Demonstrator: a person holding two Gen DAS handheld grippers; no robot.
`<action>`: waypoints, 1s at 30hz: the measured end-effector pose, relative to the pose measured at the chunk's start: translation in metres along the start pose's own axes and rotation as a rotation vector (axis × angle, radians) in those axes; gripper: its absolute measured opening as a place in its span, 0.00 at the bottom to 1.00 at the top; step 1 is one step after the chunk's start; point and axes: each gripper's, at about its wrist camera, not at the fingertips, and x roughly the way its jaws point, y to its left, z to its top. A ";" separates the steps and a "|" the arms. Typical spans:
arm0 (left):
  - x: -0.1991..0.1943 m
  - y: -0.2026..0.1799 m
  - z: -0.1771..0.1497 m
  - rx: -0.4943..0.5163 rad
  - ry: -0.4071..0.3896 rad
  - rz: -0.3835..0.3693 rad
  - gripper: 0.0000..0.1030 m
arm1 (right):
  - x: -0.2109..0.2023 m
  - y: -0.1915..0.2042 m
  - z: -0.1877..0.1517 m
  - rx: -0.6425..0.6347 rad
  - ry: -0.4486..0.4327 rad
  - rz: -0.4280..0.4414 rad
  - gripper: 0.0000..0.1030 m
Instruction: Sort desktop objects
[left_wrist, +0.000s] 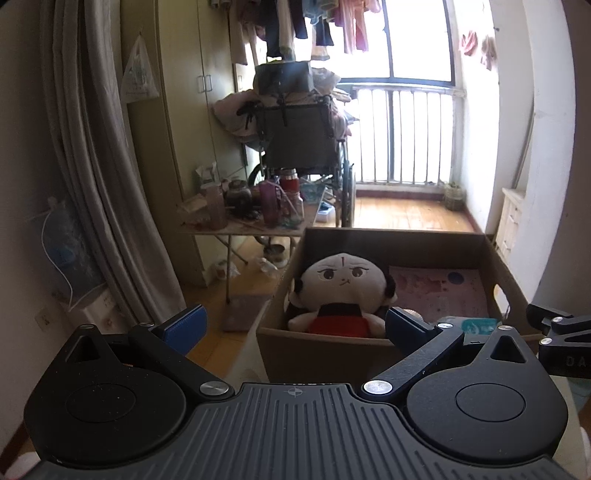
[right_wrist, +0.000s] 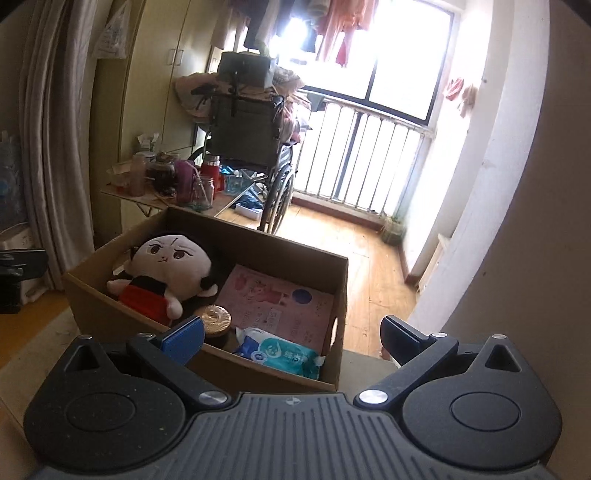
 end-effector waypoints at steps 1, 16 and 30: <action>-0.001 0.000 0.000 -0.005 0.000 -0.002 1.00 | 0.000 0.000 0.001 0.008 0.008 0.012 1.00; 0.025 0.001 -0.011 -0.083 0.221 -0.075 1.00 | 0.025 -0.003 -0.011 0.186 0.223 0.098 1.00; 0.047 -0.007 -0.012 -0.114 0.344 -0.095 1.00 | 0.045 -0.008 -0.017 0.193 0.307 0.079 1.00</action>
